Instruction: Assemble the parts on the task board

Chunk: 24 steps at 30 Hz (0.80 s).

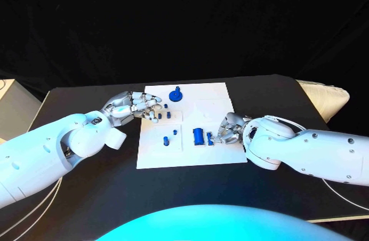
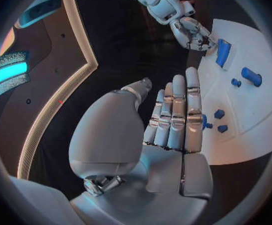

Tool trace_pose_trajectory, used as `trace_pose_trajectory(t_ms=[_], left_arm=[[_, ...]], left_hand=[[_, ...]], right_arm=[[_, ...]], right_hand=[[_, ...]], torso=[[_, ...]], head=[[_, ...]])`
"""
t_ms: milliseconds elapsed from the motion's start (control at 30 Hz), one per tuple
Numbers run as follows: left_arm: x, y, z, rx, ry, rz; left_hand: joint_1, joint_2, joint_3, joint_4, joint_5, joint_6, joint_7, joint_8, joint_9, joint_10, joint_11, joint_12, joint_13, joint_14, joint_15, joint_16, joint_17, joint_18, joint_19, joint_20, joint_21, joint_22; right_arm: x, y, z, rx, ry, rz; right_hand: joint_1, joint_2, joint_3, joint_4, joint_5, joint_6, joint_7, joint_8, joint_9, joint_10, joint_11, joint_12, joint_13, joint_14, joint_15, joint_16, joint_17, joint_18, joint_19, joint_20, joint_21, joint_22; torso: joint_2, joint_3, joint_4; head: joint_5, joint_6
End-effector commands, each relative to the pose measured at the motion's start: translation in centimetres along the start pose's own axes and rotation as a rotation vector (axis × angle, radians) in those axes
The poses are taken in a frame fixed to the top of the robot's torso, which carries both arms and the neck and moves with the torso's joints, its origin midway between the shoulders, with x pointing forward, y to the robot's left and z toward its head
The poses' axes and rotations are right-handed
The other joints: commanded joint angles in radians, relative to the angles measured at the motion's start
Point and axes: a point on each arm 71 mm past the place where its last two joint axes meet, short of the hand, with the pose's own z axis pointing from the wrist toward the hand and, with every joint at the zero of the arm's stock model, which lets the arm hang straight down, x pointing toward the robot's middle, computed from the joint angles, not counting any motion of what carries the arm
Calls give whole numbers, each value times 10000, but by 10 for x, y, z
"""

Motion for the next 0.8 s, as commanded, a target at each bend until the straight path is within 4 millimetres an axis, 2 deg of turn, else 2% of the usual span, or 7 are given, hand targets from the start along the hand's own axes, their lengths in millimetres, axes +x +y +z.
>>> trace_pose_trajectory(t_ms=[33,100,267,800], left_arm=[[2,1,0,21,173,-20],[2,1,0,11,176,-23],[2,2,0,6,181,-29],[3,2,0,-1,207,-47]], left_hand=[[29,97,-7,49,10,-72,7,-49,-9,-75,12,57,22,-92,31,56,22,-39,-83,19,38,19],[39,103,-2,44,12,-72,7,-48,-9,-78,11,60,24,-98,31,59,25,-38,-88,19,40,22],[59,116,7,36,17,-72,6,-47,-7,-82,11,66,28,-107,30,64,32,-36,-96,20,44,28],[69,125,13,32,19,-71,6,-46,-6,-85,11,70,31,-113,30,68,36,-35,-100,21,48,32]], right_arm=[[2,2,-4,-482,3,-256],[2,1,-6,-506,-18,-237],[2,-4,-8,-469,-69,-196],[3,-4,-6,-423,-83,-147]], right_hand=[[449,-11,-352,19,-551,-79,-10,62,-13,102,-38,-13,1372,968,-66,-29,2192,-12,598,-55,-50,1564],[737,35,-646,45,-980,-68,-18,103,-36,110,-37,-2,1379,969,-66,-27,2195,-13,605,-57,-43,1572],[866,108,-1017,77,-1392,-46,-17,157,-59,118,-39,10,1388,970,-69,-25,2199,-16,611,-55,-42,1578],[885,236,-1147,86,-1438,-1,-34,210,-58,117,-52,5,1384,970,-75,-25,2199,-16,614,-60,-41,1581]], torso=[[1,-1,-3],[0,-3,-3],[2,-5,2],[0,-17,4]], head=[[9,1],[12,1],[9,1],[-14,1]])
